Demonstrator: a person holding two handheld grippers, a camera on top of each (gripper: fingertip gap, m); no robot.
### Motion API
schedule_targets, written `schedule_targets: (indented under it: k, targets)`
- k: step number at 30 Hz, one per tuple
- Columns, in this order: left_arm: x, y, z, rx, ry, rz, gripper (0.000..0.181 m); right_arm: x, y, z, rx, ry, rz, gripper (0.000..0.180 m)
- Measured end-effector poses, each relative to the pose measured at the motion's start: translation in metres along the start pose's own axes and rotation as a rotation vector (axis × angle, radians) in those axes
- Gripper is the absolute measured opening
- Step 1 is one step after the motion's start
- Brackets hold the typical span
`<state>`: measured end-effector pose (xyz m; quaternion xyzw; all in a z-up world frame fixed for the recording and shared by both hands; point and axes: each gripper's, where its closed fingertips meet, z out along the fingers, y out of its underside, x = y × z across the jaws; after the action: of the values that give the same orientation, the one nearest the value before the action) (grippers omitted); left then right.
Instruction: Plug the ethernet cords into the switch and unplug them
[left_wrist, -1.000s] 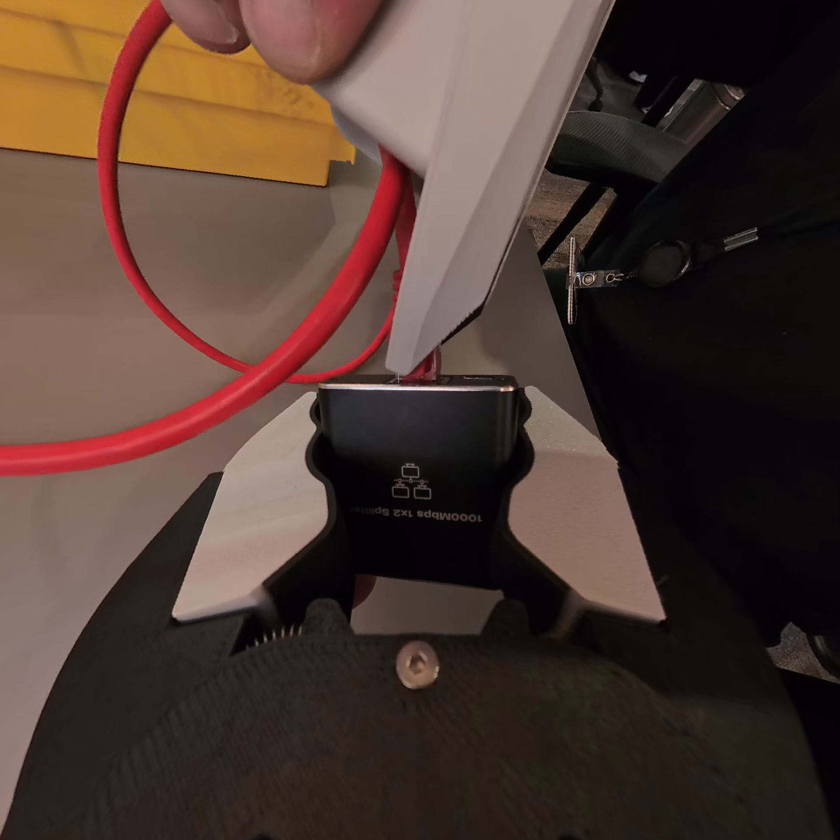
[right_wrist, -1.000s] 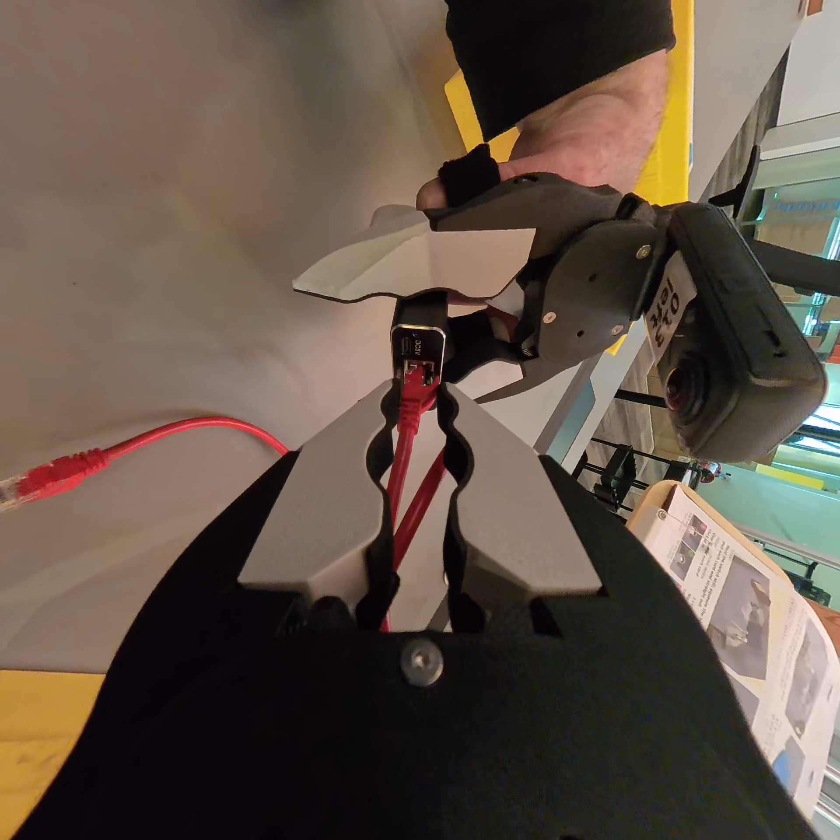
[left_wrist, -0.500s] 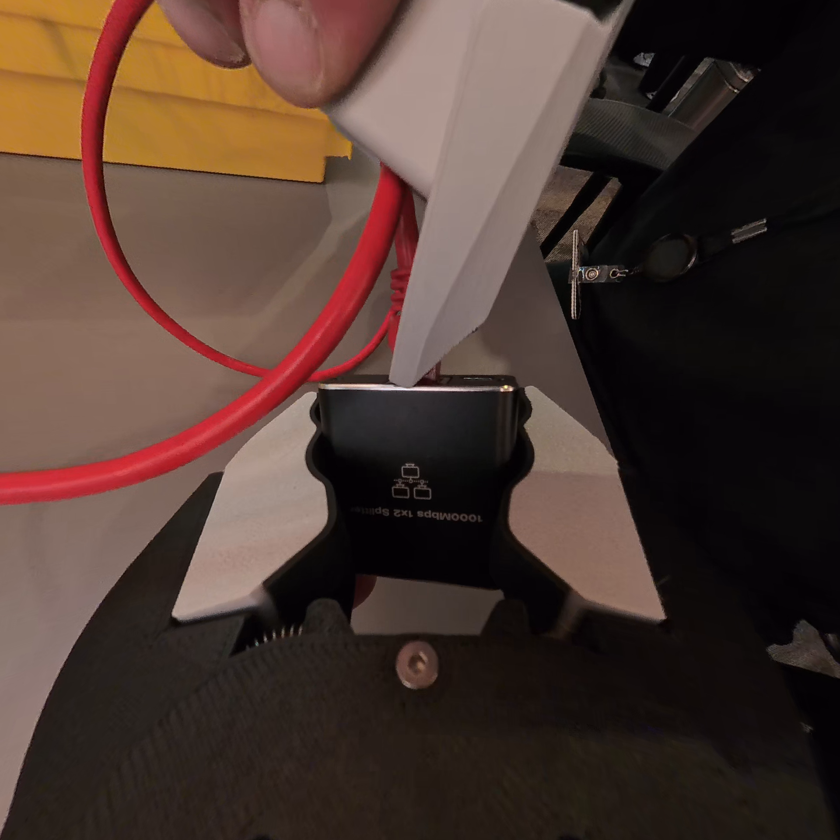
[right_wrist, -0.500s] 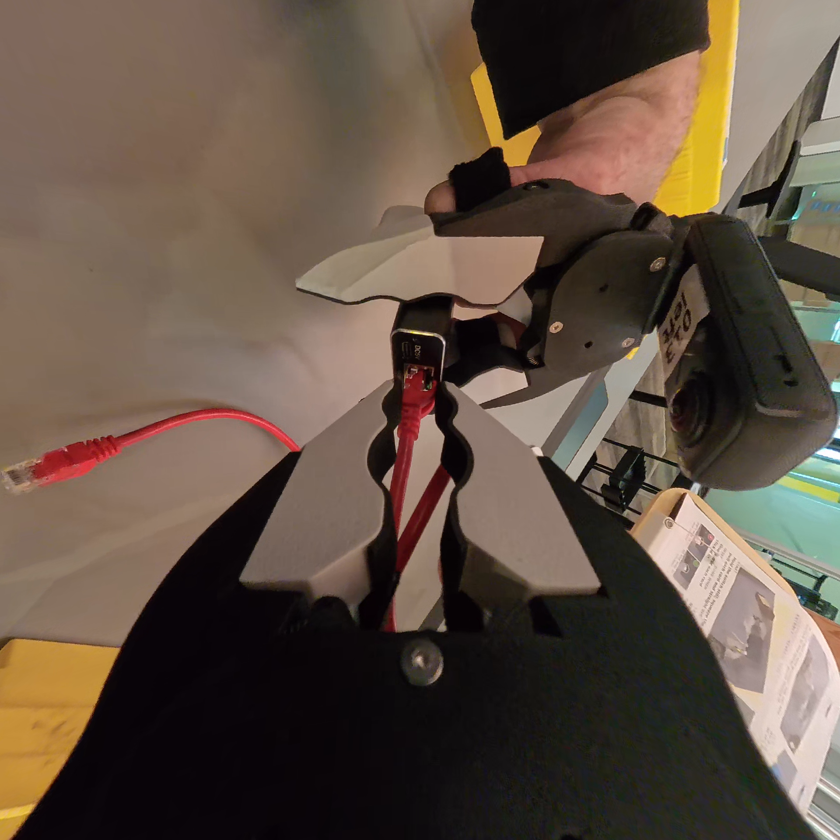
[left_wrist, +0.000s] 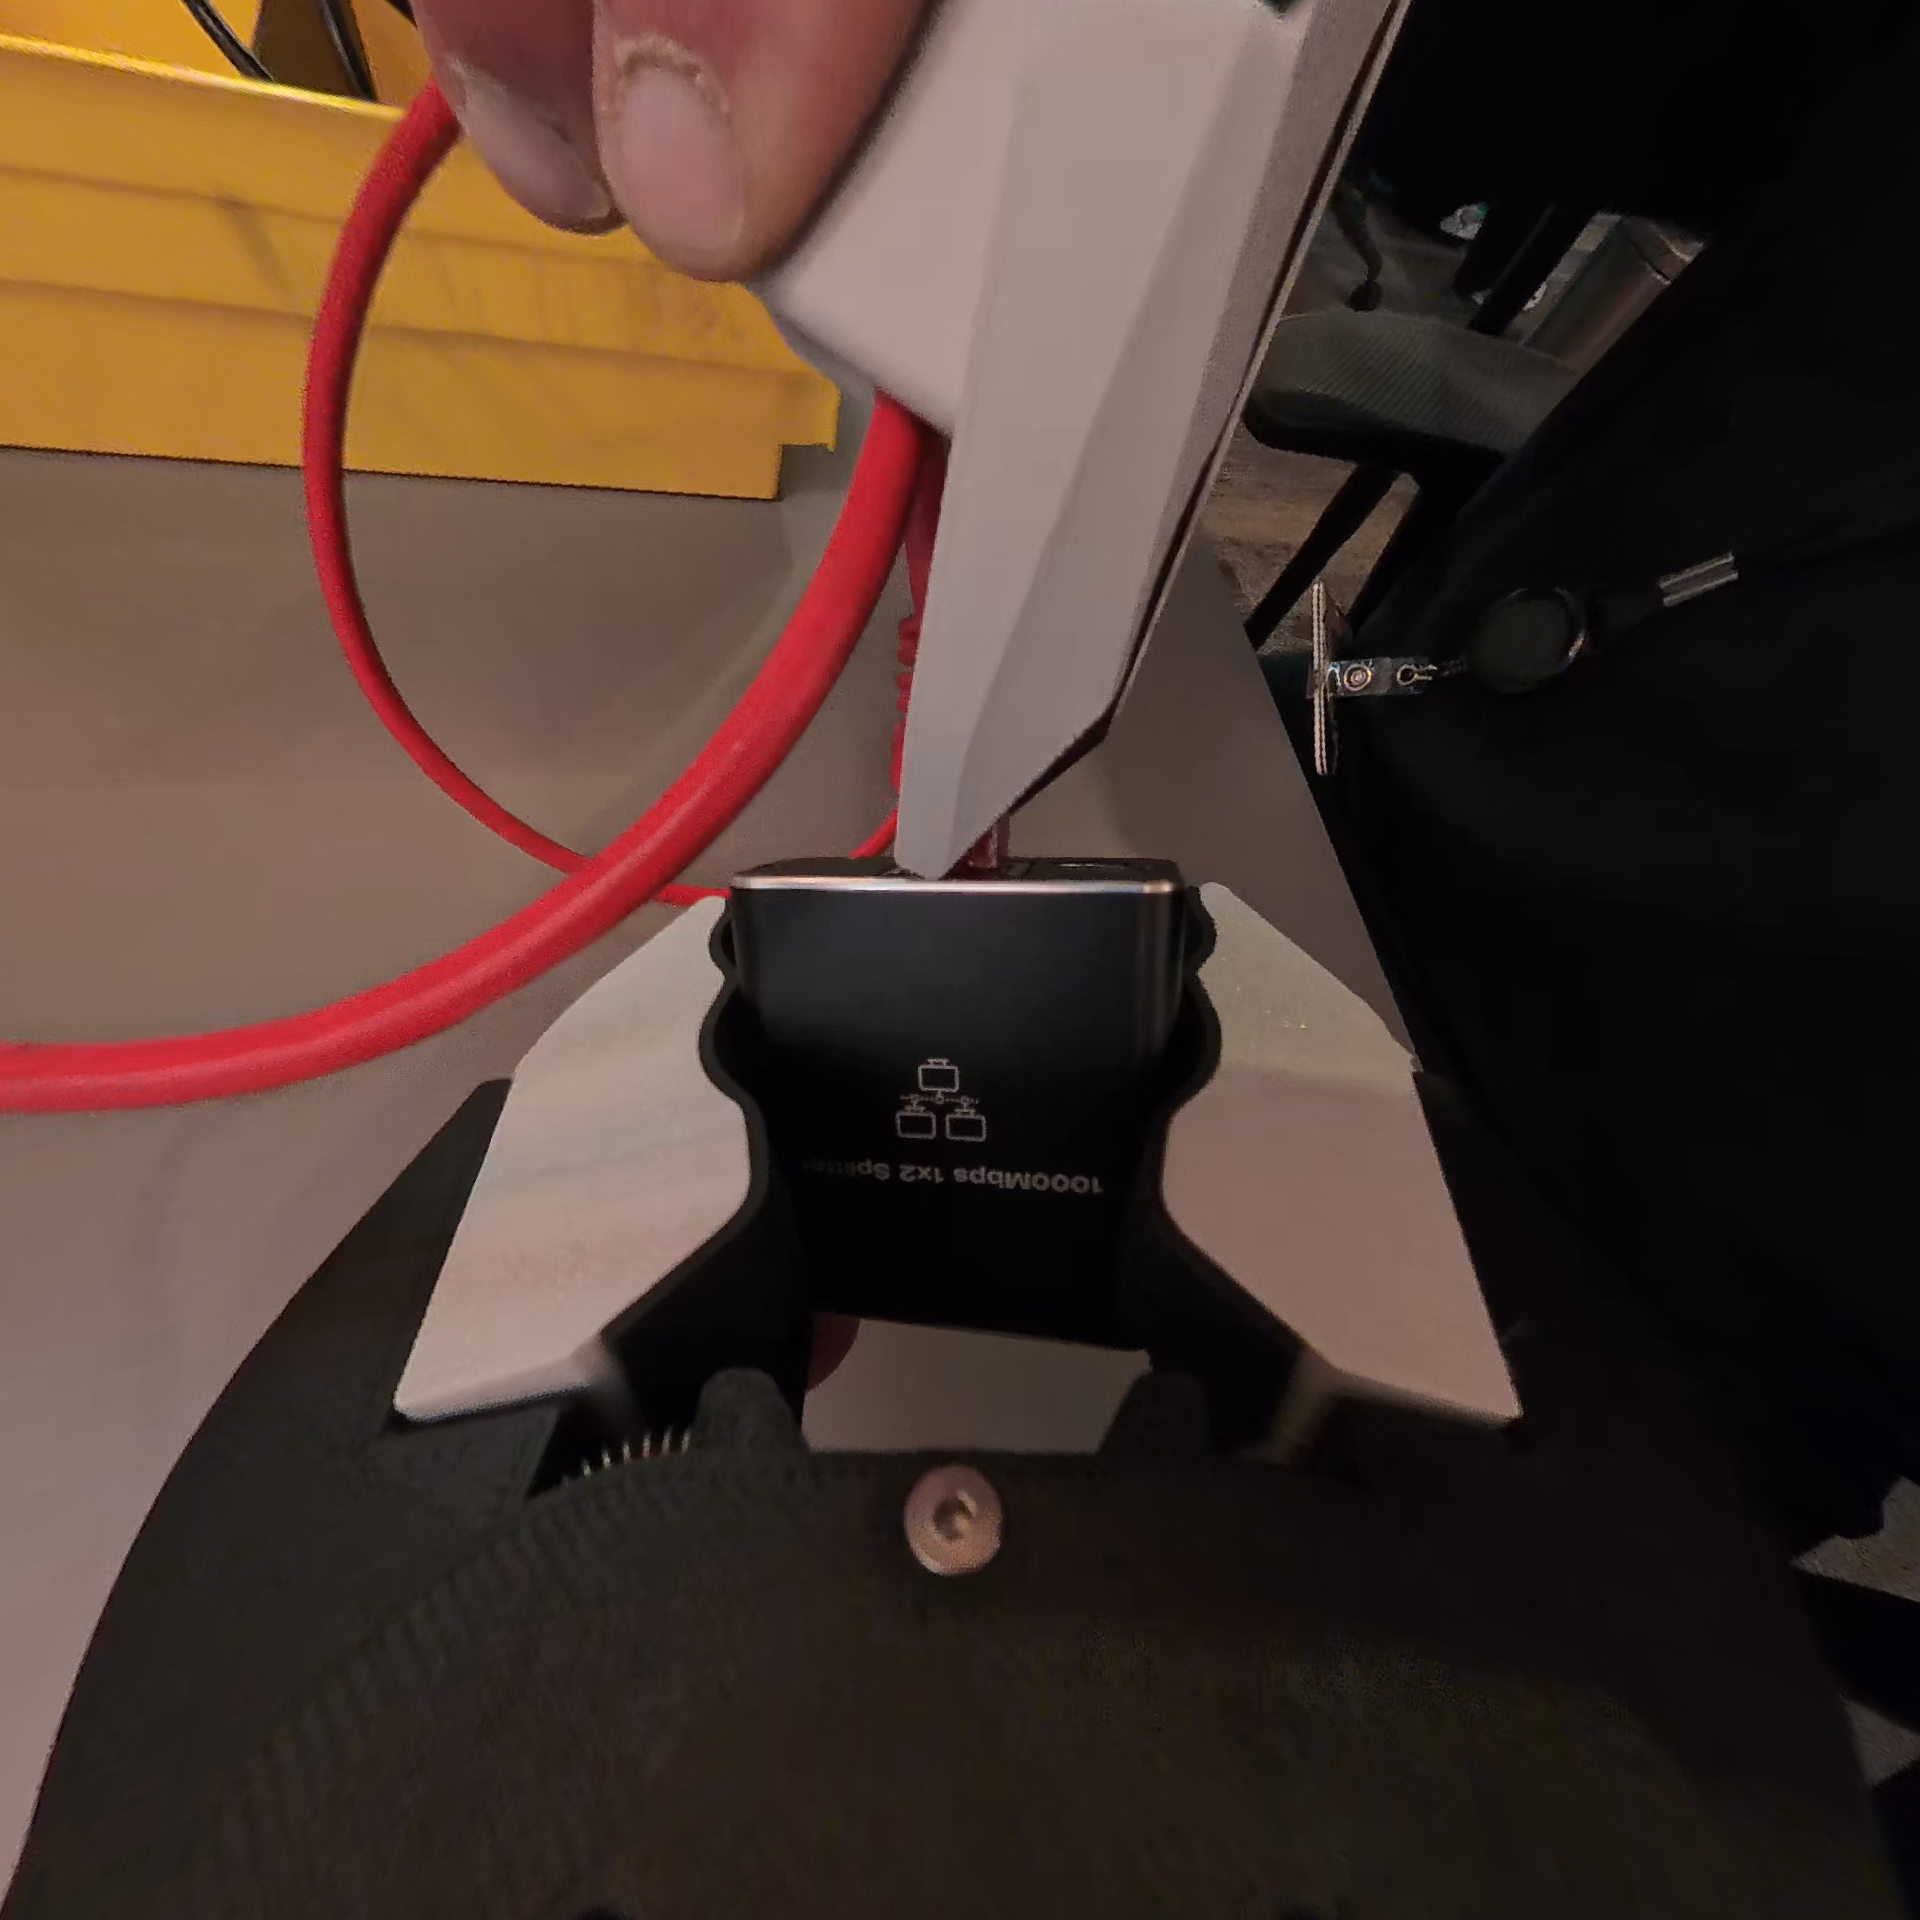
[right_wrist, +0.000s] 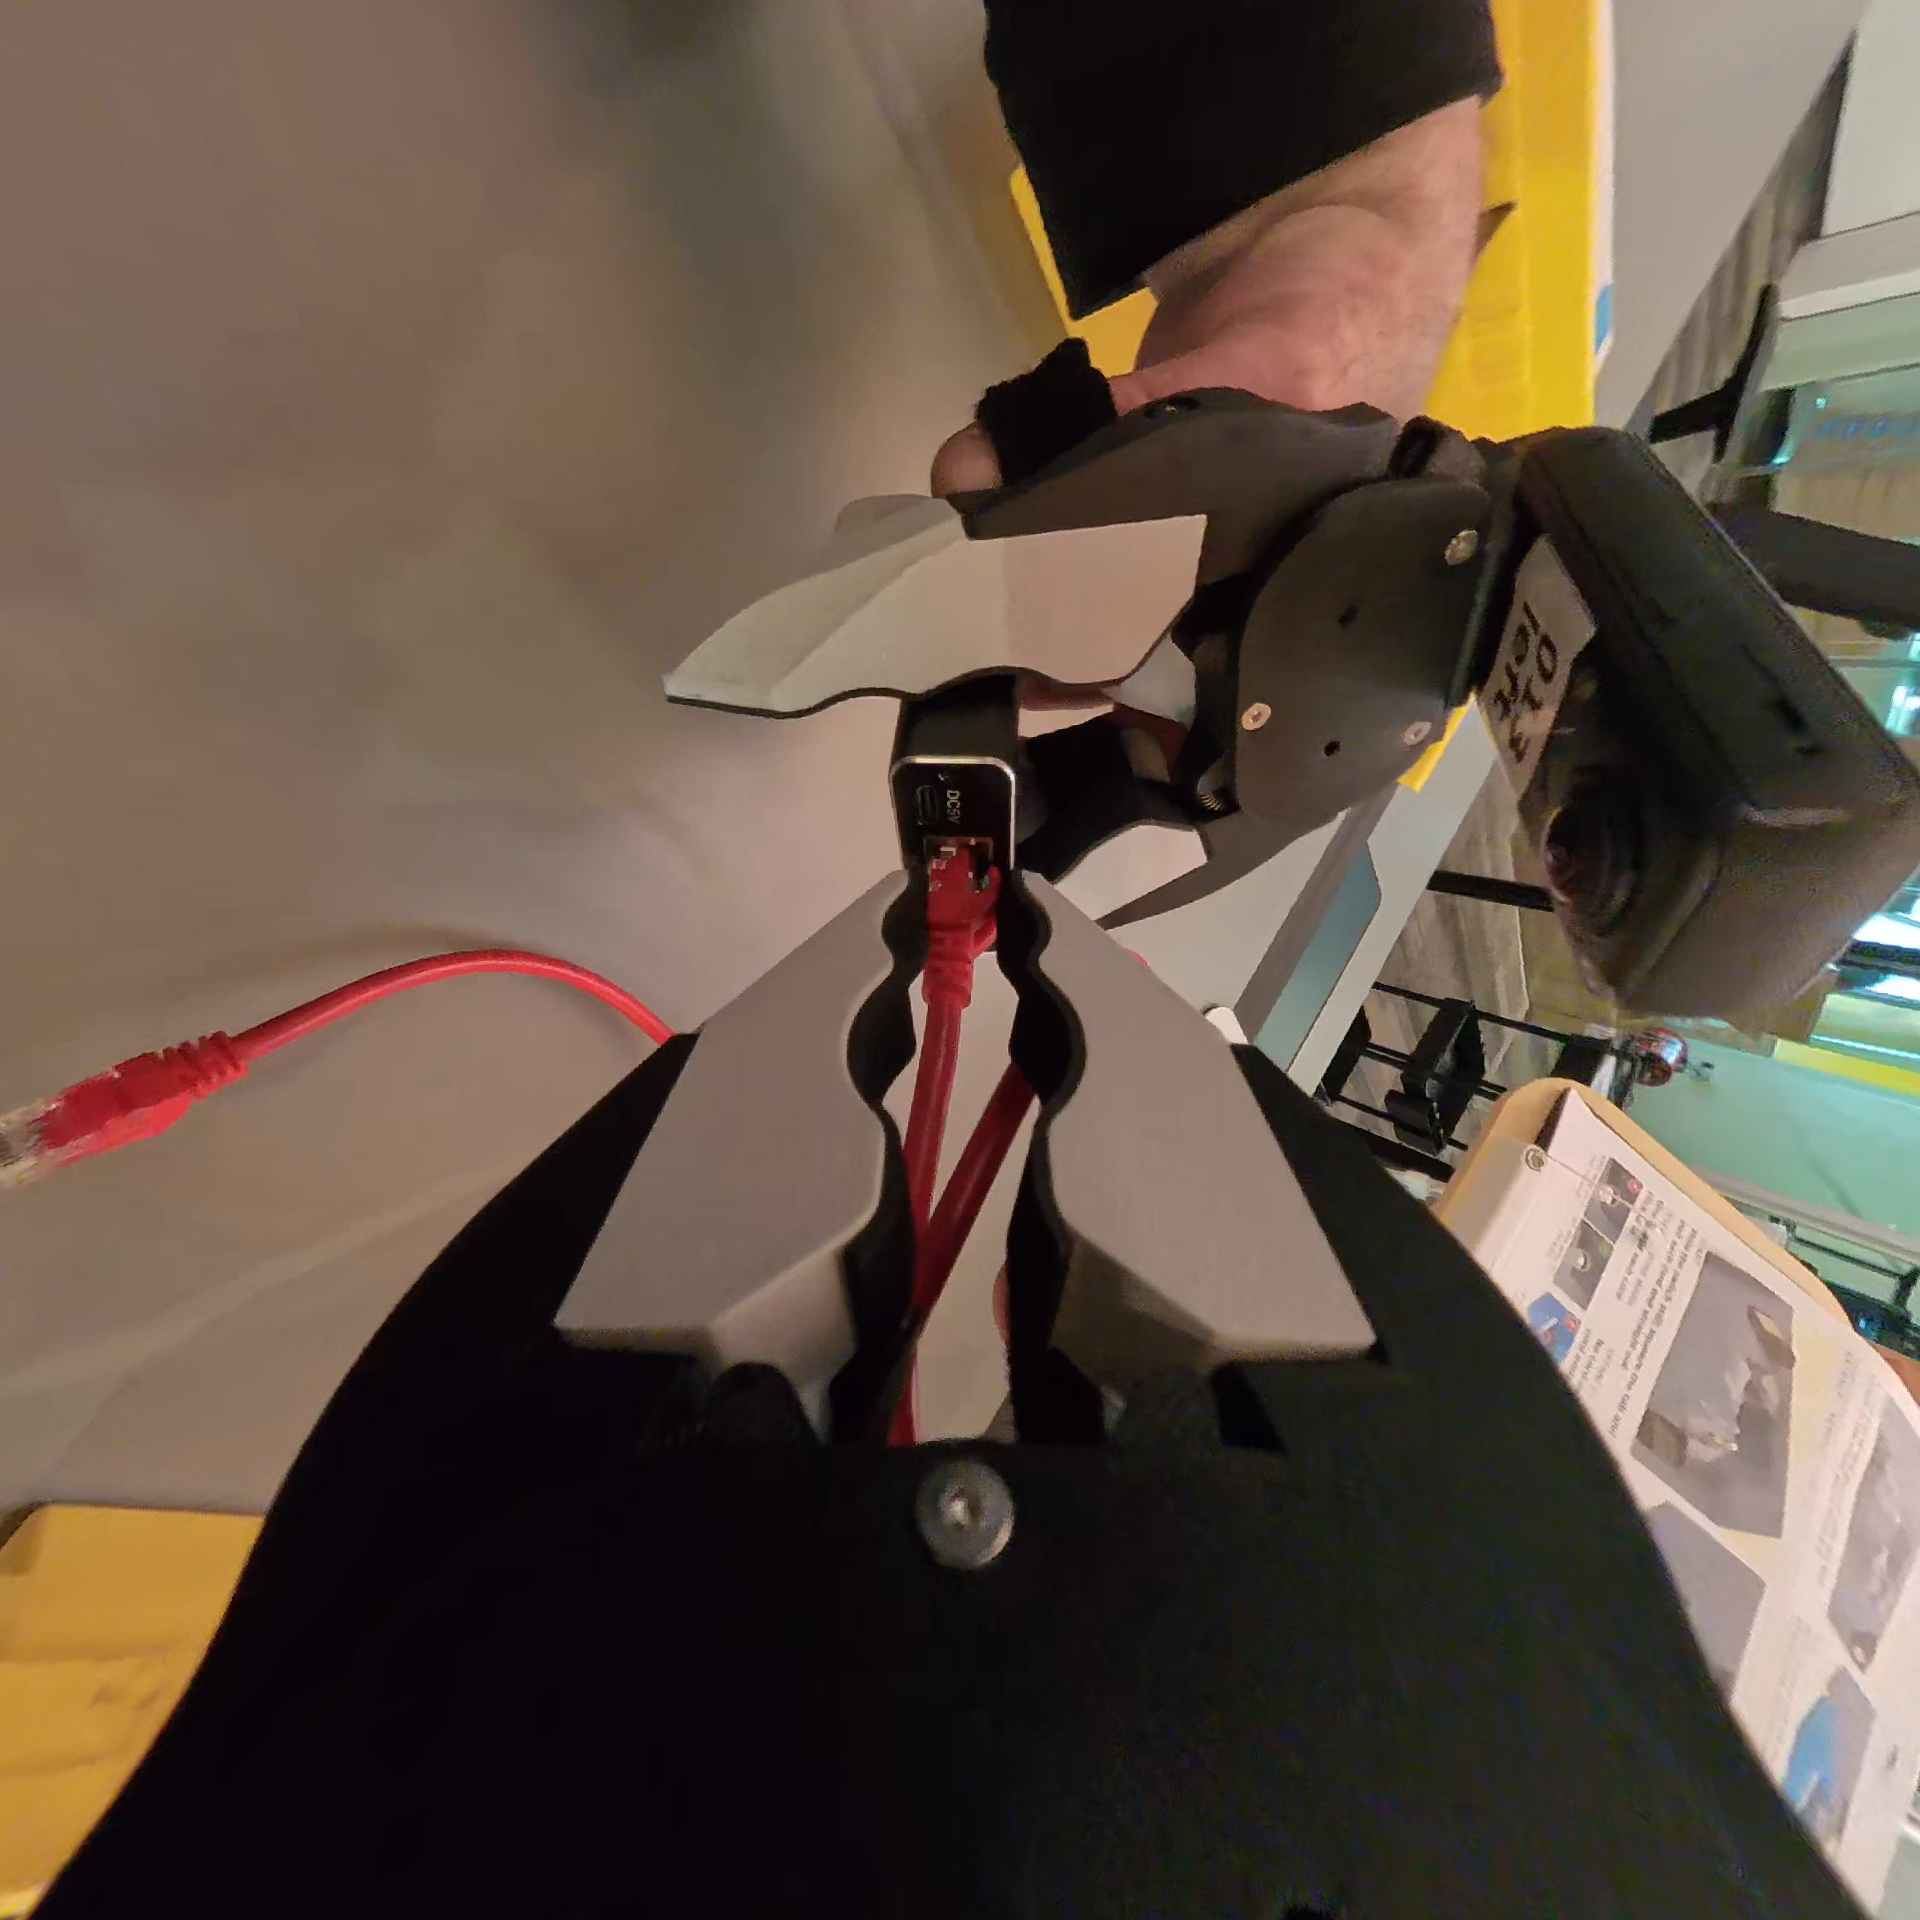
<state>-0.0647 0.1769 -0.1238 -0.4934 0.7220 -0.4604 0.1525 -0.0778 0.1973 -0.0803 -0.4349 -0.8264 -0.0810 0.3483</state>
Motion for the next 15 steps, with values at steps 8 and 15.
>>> schedule_targets:
  k: [8, 15]
  targets:
    - [-0.0062, -0.0025, -0.0041, 0.039, -0.006, -0.051, 0.076, 0.0078, 0.006, 0.0022, -0.007, 0.046, 0.024, 0.013]
    - [-0.0064, -0.0042, -0.0079, 0.045, -0.013, -0.05, 0.076, 0.0117, 0.0053, -0.0009, -0.027, 0.063, 0.01, 0.022]
